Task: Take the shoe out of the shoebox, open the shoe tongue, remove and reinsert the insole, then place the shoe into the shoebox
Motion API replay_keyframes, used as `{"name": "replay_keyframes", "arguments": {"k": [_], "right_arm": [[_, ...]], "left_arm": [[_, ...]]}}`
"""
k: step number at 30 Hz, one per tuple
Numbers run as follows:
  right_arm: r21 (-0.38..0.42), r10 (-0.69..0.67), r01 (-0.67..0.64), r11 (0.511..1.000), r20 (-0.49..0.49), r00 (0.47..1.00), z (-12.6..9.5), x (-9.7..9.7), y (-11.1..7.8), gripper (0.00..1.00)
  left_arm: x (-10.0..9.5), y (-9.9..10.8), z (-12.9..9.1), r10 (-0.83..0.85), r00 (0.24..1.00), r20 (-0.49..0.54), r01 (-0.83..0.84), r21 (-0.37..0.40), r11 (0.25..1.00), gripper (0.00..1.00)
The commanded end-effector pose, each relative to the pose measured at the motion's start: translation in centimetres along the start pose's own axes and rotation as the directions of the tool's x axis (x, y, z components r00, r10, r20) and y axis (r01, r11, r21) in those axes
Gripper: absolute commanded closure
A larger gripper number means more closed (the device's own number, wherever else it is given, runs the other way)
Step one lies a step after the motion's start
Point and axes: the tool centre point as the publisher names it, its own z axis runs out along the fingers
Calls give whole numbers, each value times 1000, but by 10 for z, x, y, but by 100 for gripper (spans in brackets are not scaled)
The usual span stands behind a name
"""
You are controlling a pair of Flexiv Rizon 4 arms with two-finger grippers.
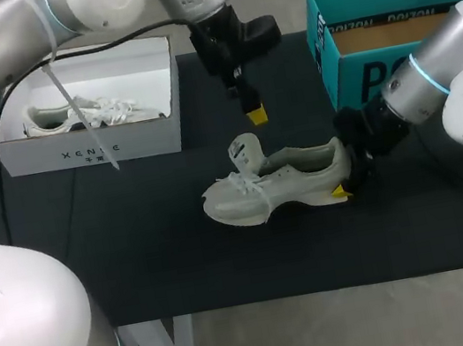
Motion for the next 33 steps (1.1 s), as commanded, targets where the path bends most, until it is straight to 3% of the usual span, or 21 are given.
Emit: {"name": "replay_keyframes", "arguments": {"k": [1,11,20,33], "right_arm": [[3,0,0,1000,0,1000,1,-1,0,100],[3,0,0,1000,0,1000,1,-1,0,100],[3,0,0,1000,0,1000,1,-1,0,100],[3,0,0,1000,0,1000,1,-1,0,100]], "left_arm": [[-1,-1,14,33,996,80,-35,21,999,100],[-22,-13,57,54,996,72,-55,10,998,100],[-45,-28,96,124,982,142,-131,42,991,100],[-61,-27,139,123,980,154,-131,42,991,100]]}}
